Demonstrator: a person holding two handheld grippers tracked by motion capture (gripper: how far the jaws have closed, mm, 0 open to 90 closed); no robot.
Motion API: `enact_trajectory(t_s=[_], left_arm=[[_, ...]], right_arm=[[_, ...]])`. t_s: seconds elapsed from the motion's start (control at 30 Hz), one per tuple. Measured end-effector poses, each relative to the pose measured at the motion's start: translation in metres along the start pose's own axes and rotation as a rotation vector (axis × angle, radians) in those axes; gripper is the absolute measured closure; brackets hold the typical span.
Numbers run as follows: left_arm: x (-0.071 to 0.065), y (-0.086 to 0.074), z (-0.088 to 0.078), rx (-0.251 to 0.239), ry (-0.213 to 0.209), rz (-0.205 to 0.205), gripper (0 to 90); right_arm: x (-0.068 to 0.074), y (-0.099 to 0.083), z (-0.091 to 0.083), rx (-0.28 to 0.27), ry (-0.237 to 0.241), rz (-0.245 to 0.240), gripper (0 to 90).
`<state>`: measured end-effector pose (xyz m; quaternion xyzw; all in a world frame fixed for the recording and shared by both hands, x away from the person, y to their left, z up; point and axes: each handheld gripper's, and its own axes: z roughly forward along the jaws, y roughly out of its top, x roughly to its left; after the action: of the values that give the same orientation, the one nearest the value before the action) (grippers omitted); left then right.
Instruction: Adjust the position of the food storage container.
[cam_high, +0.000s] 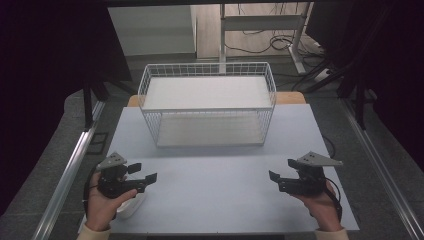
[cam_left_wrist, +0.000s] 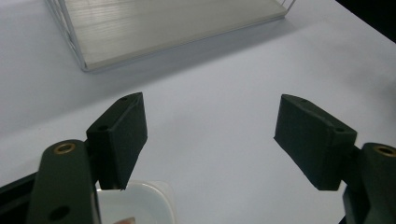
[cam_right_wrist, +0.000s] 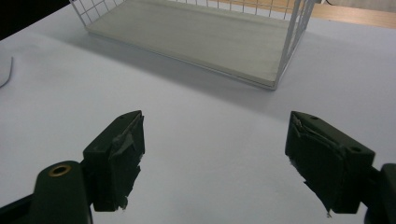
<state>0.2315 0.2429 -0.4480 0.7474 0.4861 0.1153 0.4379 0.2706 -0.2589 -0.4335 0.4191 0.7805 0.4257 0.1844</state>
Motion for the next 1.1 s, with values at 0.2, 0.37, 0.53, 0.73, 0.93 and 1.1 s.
enact_trajectory(t_s=[0.2, 0.37, 0.53, 0.73, 0.93, 1.1], left_arm=[[0.0, 0.0, 0.001, 0.002, 0.008, -0.002, 24.7], [-0.002, 0.002, 0.002, 0.004, 0.008, 0.004, 24.9], [-0.001, 0.005, -0.002, 0.008, 0.015, -0.002, 24.9], [0.004, 0.003, -0.014, 0.019, 0.05, -0.022, 25.2], [0.009, 0.0, -0.026, 0.02, 0.07, -0.033, 25.3], [0.017, -0.002, -0.034, 0.018, 0.085, -0.053, 27.8]], right_arm=[[0.0, -0.001, 0.003, 0.016, -0.006, -0.001, 20.7], [-0.001, -0.003, 0.005, 0.026, -0.013, 0.005, 21.2], [-0.001, -0.003, 0.005, 0.03, -0.014, 0.0, 21.6], [-0.003, -0.004, 0.005, 0.032, -0.007, 0.004, 21.8], [-0.007, -0.008, 0.006, 0.044, -0.015, 0.008, 21.9], [-0.008, -0.01, 0.008, 0.053, -0.027, 0.015, 21.9]])
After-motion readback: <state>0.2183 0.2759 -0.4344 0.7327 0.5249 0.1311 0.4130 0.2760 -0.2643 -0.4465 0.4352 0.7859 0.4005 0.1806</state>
